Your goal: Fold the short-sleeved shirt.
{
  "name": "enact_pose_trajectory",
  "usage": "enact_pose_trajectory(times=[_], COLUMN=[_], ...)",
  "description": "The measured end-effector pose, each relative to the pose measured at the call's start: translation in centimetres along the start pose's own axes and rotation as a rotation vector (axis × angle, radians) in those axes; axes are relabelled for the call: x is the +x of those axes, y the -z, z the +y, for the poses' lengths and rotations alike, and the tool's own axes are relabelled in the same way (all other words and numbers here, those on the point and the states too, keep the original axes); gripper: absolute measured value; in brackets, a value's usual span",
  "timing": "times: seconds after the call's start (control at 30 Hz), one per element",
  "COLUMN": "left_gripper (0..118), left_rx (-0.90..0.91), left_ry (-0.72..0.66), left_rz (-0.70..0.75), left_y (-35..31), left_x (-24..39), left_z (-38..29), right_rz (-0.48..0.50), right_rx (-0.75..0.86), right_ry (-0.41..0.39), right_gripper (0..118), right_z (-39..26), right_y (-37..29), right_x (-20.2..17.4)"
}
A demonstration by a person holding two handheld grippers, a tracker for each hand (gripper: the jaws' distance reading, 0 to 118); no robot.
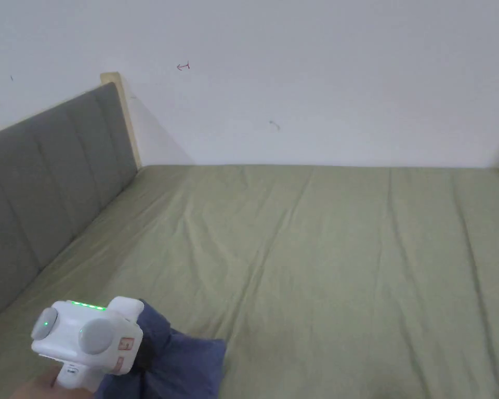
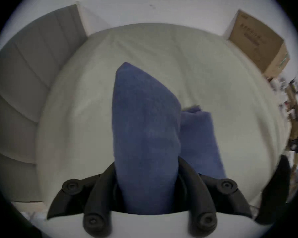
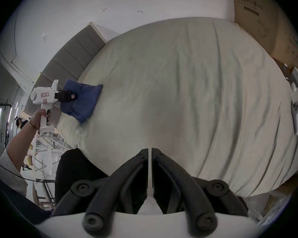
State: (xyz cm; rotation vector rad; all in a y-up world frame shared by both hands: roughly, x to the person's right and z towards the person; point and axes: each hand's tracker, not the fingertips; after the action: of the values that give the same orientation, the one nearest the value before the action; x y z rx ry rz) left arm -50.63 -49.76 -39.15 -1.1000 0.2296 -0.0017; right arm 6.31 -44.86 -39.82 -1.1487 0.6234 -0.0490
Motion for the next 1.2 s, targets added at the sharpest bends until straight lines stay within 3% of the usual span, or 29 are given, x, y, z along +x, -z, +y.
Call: enact_pose_trajectory(times=[0.03,0.07,0.1,0.13,0.17,0.4,0.47,0.5,0.57,0.6,0.8,0.9,1.07,1.2], left_gripper=[30,45,72,108,117,116,106,92,21,0,1,1,1,1], left_rx=[-0.009,-0.024,-0.028,-0.020,-0.006,0.161,0.192,0.217,0.245,0.249,0.318,0.439,0.788,0.963], left_ry=[0.008,0.026,0.043,0.049,0.046,-0.018,-0.008,-0.001,0.011,0.019,-0.046,-0.101,-0.101,-0.140], left_rz=[0.051,0.091,0.134,0.139,0.132,0.001,-0.113,-0.181,-0.257,-0.287,-0.436,-0.447,-0.262,-0.159], left_y=[0.3,0.5,0.5,0.2,-0.4,-7.4,-9.8,-11.2,-13.2,-14.0,-18.3,-20.8,-24.6,-26.1], left_x=[-0.4,-0.6,-0.8,-1.1,-1.3,1.4,4.0,5.9,9.4,11.3,20.3,23.7,27.4,28.3], left_z=[-0.1,-0.2,-0.5,-0.7,-0.7,-0.2,-0.4,-0.7,-0.9,-1.1,-0.5,-0.1,-0.1,-0.5], right_rz=[-0.001,-0.002,-0.003,-0.002,-0.001,-0.006,-0.009,-0.019,-0.041,-0.050,-0.117,-0.145,-0.192,-0.260], right_rx=[0.000,0.002,0.009,0.015,0.020,0.112,0.132,0.145,0.168,0.179,0.256,0.364,0.675,0.939], right_ry=[0.001,0.003,0.005,0.006,0.007,0.029,0.027,0.013,-0.024,-0.040,-0.039,-0.042,-0.083,-0.119], right_gripper=[3,3,3,3,3,3,3,3,3,3,3,3,3,3], right_z=[0.0,0.0,0.0,0.0,0.1,0.7,1.0,1.1,1.5,1.6,2.4,2.7,3.1,2.7], right_y=[0.0,-0.1,-0.2,-0.3,-0.4,-1.9,-2.4,-2.7,-3.2,-3.6,-6.9,-9.3,-13.3,-14.4], right_x=[0.0,0.0,0.0,0.0,0.0,-0.2,-0.4,-0.7,-0.7,-1.0,-1.6,-1.8,-2.0,-2.4])
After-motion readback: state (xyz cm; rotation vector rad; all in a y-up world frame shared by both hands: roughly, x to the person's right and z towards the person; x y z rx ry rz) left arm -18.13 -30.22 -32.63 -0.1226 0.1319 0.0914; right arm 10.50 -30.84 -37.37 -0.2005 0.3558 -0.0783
